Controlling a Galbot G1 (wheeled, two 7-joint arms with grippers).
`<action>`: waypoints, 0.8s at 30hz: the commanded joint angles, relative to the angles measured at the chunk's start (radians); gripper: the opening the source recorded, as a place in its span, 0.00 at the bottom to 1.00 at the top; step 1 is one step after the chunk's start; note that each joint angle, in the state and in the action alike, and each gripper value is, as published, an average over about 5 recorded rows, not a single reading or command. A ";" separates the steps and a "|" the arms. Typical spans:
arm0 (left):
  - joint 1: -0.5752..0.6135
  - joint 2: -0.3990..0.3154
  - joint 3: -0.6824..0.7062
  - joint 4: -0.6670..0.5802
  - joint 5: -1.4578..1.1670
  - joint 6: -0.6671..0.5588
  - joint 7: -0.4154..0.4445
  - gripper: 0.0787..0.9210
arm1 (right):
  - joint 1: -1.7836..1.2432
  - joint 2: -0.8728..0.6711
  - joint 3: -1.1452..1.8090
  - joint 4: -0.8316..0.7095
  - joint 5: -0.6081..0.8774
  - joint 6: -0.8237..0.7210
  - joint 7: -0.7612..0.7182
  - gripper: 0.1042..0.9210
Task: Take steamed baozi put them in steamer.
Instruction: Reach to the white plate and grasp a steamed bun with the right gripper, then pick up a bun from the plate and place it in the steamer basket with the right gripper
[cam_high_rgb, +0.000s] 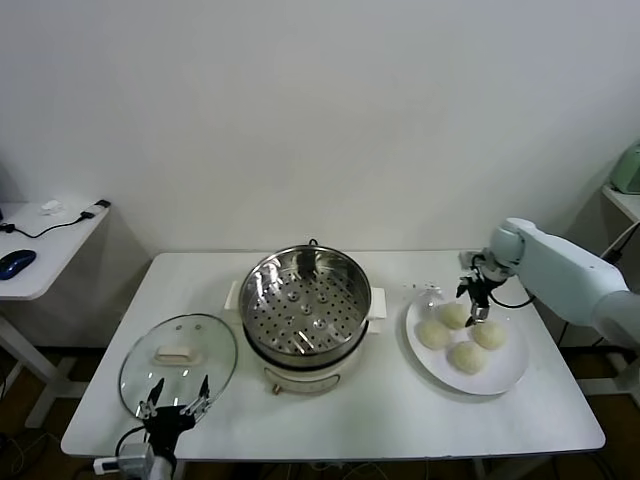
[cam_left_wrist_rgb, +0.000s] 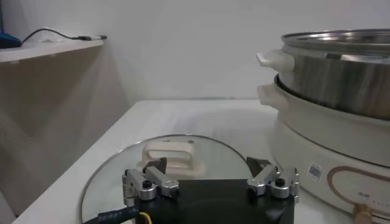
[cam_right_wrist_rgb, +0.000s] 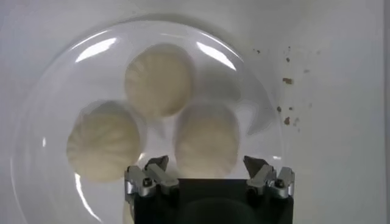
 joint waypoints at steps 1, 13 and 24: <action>0.002 -0.001 0.001 -0.002 0.001 0.000 0.000 0.88 | -0.026 0.060 0.025 -0.081 -0.024 0.002 0.001 0.88; 0.011 -0.004 0.006 -0.024 0.004 0.004 0.000 0.88 | 0.050 -0.002 -0.021 0.047 -0.003 0.000 -0.009 0.67; 0.012 -0.008 0.029 -0.037 0.022 0.007 0.000 0.88 | 0.677 0.007 -0.424 0.459 0.313 0.074 -0.049 0.66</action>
